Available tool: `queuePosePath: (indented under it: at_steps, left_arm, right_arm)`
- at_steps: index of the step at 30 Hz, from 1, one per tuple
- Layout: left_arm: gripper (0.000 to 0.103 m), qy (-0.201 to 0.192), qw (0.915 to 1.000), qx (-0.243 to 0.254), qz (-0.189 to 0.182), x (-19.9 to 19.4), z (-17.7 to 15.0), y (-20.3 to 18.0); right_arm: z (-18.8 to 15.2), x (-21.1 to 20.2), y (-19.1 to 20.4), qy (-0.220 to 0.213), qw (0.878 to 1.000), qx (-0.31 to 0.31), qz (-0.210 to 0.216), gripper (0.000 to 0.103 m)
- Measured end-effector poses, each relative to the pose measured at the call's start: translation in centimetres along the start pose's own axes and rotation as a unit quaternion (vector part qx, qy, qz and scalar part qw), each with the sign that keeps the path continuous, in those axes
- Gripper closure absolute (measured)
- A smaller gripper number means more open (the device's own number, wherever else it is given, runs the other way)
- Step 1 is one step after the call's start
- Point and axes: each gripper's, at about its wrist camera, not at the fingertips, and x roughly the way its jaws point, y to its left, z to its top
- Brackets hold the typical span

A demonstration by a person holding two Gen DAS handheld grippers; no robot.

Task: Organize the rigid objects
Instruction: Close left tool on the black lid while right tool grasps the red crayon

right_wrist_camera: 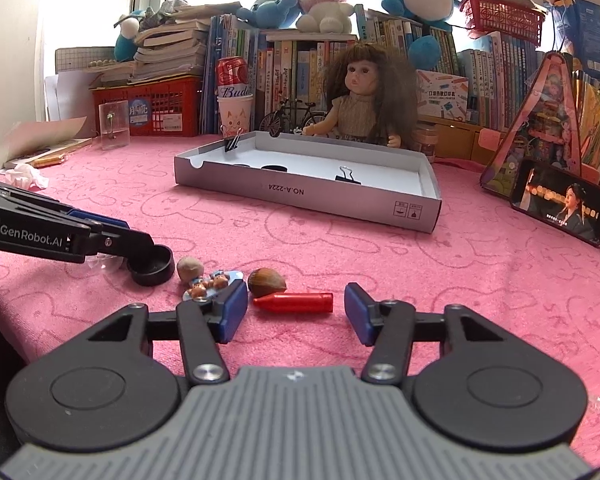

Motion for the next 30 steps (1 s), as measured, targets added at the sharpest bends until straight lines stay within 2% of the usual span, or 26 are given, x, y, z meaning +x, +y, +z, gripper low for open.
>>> queuePosePath:
  at_steps: [2,6,30]
  left_arm:
    - [0.071,-0.001,1.0,0.0,0.002,0.0,0.0,0.0]
    - [0.071,-0.004,1.0,-0.002,0.005,0.0,0.0,0.0]
    - [0.071,-0.013,0.9996,-0.002,0.026,0.5,1.2,0.3]
  right_arm:
    - [0.0,0.1,-0.1,0.002,1.0,0.005,0.002,0.043]
    - [0.0,0.0,-0.1,0.002,1.0,0.007,0.001,0.053]
    - [1.1,0.5,-1.4,-0.004,0.999,0.034,-0.02,0.053]
